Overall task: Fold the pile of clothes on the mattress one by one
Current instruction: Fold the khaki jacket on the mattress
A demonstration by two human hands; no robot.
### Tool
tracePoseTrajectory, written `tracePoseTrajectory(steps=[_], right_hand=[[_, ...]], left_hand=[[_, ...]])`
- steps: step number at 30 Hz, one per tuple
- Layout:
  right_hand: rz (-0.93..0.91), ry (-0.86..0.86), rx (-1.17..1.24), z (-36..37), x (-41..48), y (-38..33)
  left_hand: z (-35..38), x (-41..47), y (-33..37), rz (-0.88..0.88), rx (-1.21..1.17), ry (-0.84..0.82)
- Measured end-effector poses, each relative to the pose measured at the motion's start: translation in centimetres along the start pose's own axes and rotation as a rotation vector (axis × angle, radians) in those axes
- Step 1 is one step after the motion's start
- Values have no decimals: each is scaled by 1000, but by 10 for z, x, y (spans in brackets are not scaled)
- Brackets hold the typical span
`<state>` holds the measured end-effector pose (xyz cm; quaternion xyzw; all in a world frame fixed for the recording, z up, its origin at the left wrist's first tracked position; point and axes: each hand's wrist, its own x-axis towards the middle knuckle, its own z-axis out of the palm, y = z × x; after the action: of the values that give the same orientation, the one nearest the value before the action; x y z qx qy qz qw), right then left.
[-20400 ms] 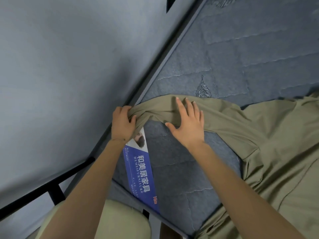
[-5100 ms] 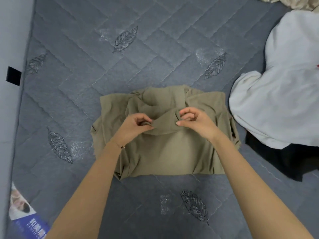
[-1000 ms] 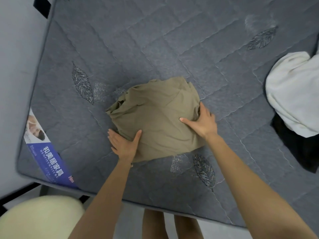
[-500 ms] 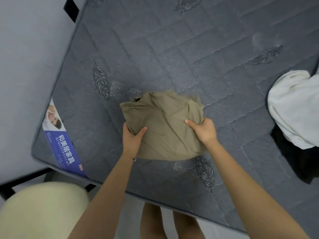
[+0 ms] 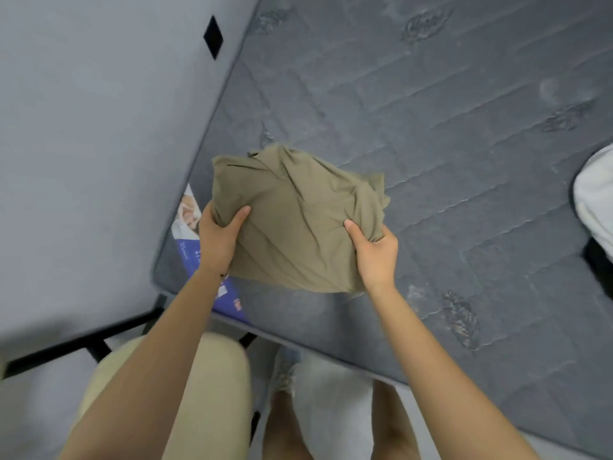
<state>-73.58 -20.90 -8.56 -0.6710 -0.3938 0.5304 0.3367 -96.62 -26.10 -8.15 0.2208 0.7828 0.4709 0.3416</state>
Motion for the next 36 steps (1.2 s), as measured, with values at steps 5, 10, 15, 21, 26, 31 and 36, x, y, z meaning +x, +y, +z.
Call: tracePoseTrajectory(steps=[5,10,15,21,26,31,36], right_hand=[[15,66,20,50,-51,17],[57,76,44,101,-75,40],[121,65,12,141,-68,83],[150,214,-102,150,-52,127],[101,320,-108,147,-53,131],[60,376,-119,145,-53,128],[183,270,-250,143,-42,122]], left_hand=[[-68,8,-35,0,7,5],[-107,34,-66,22,75,47],[-122,73,-111,4,175,-6],[-113,93,-150,-36,163,-134],[-104,96,-158,-31,117,-181],[-98,99,-152,-21,62,-201],[-91,94,-150,-44,299,-100]])
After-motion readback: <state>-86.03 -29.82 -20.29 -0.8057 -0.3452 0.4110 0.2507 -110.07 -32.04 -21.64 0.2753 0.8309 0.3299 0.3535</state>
